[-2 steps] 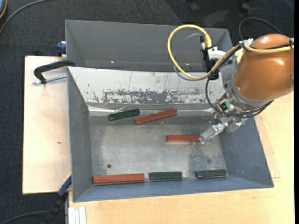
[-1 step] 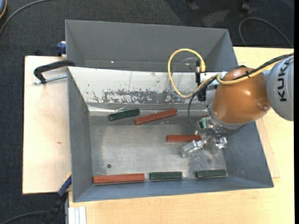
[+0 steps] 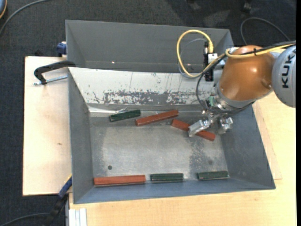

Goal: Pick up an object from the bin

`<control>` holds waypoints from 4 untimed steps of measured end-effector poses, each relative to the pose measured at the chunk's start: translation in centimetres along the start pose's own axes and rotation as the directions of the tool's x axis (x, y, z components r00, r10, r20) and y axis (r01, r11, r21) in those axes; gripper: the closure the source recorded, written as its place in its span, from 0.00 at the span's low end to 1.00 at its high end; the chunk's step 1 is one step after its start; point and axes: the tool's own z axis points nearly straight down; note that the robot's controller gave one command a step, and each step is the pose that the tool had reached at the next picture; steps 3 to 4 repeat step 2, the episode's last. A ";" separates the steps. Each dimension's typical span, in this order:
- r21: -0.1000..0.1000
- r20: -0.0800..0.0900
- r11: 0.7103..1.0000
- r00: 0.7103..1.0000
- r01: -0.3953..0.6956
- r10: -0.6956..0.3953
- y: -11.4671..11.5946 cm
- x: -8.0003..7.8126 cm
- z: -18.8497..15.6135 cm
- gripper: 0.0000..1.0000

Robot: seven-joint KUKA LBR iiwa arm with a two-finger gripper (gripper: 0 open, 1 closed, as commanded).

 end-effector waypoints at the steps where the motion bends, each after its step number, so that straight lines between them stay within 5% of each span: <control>1: -0.012 0.003 1.000 1.000 0.005 -0.005 0.4 -0.3 0.1 1.00; 2: 0.003 -0.003 0.999 0.999 0.042 -0.042 1.5 2.9 -13.3 1.00; 4: 0.003 -0.003 0.999 0.999 0.042 -0.042 1.5 2.9 -13.3 1.00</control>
Offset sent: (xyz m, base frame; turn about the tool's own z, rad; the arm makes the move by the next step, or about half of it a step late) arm 0.0000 0.0000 0.0000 0.0000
